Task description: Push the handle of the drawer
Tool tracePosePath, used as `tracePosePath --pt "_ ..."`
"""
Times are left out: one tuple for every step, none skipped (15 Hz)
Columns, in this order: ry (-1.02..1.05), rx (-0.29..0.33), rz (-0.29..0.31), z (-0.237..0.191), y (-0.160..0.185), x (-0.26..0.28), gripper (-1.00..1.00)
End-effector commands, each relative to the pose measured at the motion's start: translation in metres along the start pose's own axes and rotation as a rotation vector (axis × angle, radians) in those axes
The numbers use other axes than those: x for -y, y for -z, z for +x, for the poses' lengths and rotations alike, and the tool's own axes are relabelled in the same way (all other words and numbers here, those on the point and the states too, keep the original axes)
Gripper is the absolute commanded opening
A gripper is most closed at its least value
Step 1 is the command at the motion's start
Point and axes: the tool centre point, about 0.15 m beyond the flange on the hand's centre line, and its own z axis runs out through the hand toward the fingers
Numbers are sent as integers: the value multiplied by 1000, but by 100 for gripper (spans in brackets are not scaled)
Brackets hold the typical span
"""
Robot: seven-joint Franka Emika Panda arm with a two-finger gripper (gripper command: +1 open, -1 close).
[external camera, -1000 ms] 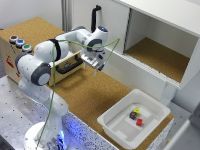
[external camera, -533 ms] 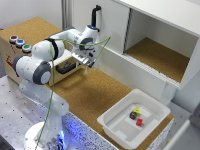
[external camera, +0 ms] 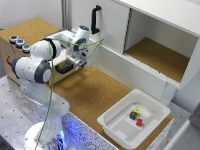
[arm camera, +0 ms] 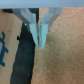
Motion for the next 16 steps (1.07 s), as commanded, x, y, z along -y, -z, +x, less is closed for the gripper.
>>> tracePosePath --pt "19 -53 -99 21 -14 57 -100" --pt "12 -61 -109 24 -17 64 -100" --pt "6 -74 -110 27 -18 71 -100" --pt "-5 -92 -111 29 -18 77 -100" --pt "-16 -117 -124 32 -17 85 -100" --pt "-33 -136 -122 35 -16 92 -100" --pt "-42 -153 -131 37 -14 100 -100" --pt "-47 -169 -121 39 -12 109 -100" --pt "-29 -170 -92 43 -11 121 -100" --pt "-14 -168 -74 45 -11 132 -100" --pt "-7 -166 -53 47 -11 139 -100" --pt "0 -159 -31 48 -12 147 -100" --pt "1 -147 -3 49 -12 152 -100" --pt "-4 -135 17 50 -12 155 -100" --pt "-12 -123 39 51 -13 156 -100" --pt "8 -124 45 52 -10 161 -100"
